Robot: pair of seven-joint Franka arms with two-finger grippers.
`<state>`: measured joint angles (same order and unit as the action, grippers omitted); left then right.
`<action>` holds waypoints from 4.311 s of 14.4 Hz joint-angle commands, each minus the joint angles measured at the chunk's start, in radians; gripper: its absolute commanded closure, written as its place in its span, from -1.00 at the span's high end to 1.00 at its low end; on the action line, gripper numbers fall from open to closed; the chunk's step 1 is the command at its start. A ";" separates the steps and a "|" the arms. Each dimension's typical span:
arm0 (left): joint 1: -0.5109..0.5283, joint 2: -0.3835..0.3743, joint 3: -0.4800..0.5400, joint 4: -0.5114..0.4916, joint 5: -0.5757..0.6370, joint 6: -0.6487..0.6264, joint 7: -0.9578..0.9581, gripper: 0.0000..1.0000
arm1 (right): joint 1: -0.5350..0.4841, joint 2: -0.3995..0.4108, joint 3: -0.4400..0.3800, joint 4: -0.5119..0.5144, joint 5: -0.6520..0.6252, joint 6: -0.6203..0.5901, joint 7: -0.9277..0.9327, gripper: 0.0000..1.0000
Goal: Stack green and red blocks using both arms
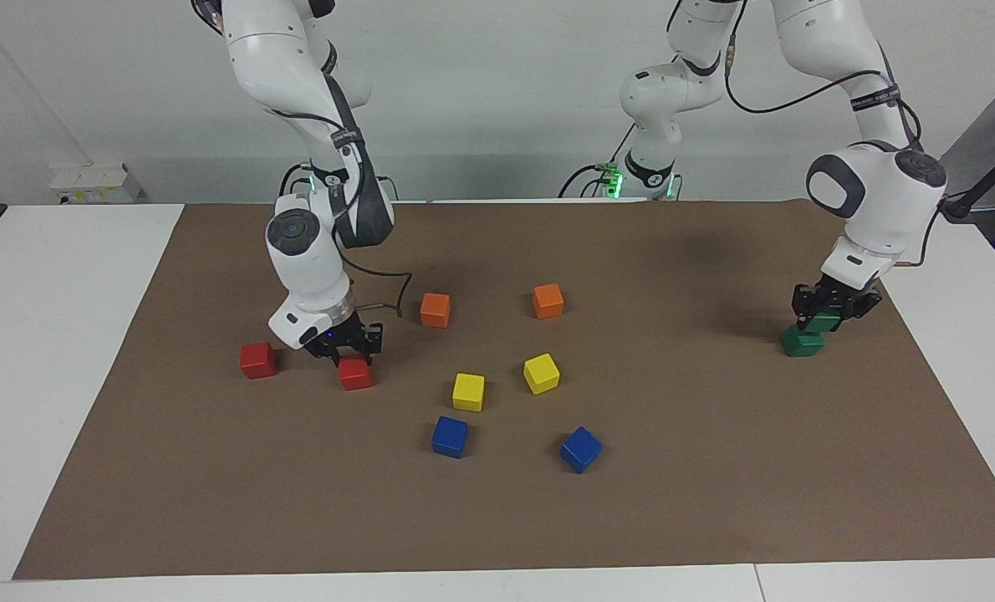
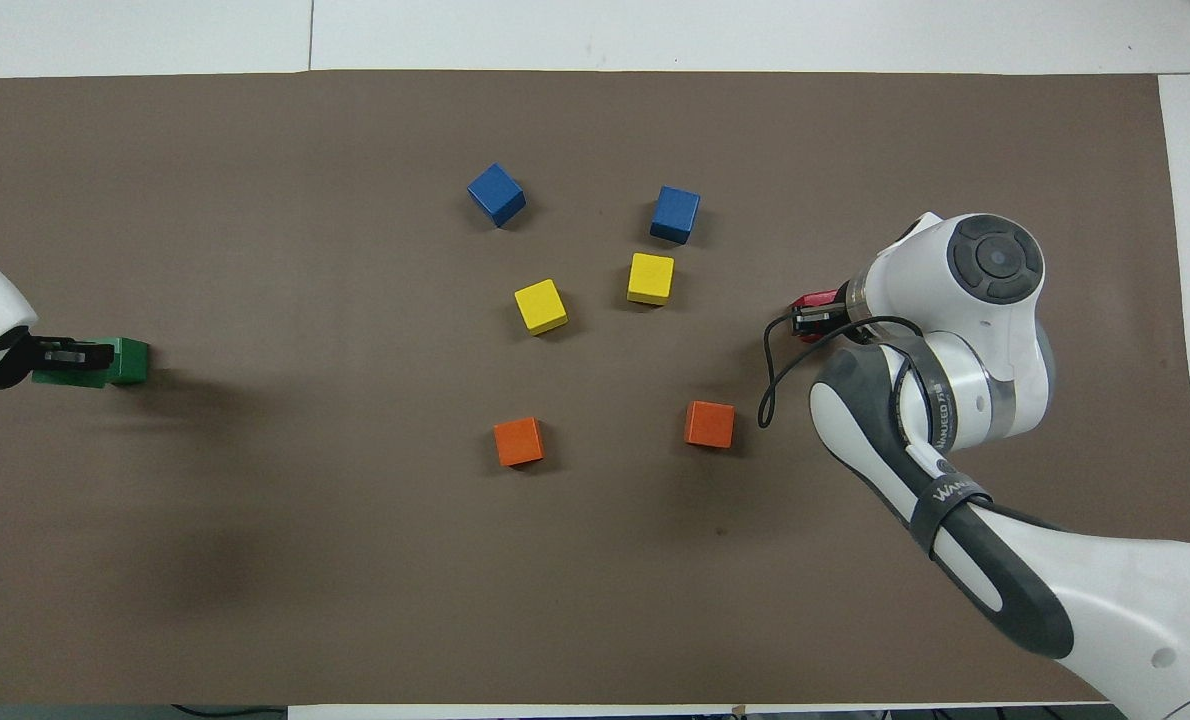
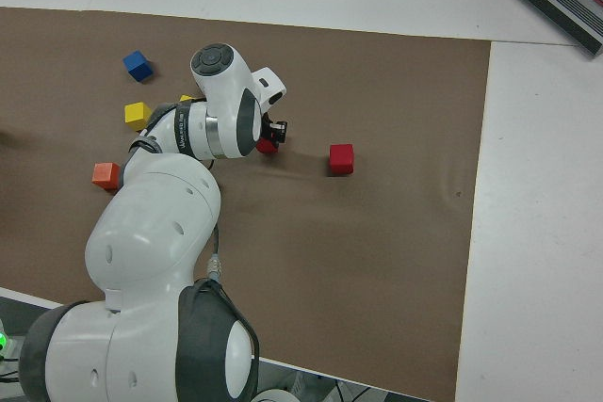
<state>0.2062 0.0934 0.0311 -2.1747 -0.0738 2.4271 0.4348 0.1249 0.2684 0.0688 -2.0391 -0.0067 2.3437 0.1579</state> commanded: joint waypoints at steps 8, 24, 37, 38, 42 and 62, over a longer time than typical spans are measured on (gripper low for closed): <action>0.022 0.023 -0.008 -0.049 -0.035 0.104 0.005 -1.00 | -0.109 -0.075 0.003 0.148 -0.032 -0.285 -0.147 -0.94; 0.012 0.038 -0.008 -0.033 -0.037 0.101 0.010 1.00 | -0.315 -0.222 0.000 -0.025 -0.027 -0.196 -0.368 -0.93; 0.002 0.019 -0.010 0.257 -0.027 -0.308 -0.011 1.00 | -0.326 -0.172 0.002 -0.058 -0.019 -0.103 -0.363 -0.93; 0.004 0.006 -0.011 0.272 -0.027 -0.341 -0.045 1.00 | -0.323 -0.172 0.002 -0.059 -0.016 -0.103 -0.360 -0.93; -0.037 -0.078 -0.016 0.291 -0.020 -0.428 -0.169 1.00 | -0.318 -0.176 0.002 -0.091 -0.015 -0.054 -0.360 -0.93; -0.218 -0.169 -0.016 0.478 0.106 -0.832 -0.464 1.00 | -0.304 -0.175 0.002 -0.113 -0.015 -0.046 -0.345 -0.93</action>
<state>0.0282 -0.0674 0.0008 -1.7084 -0.0206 1.6337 -0.0112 -0.1761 0.1031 0.0659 -2.1281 -0.0257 2.2747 -0.1966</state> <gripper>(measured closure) 0.000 0.441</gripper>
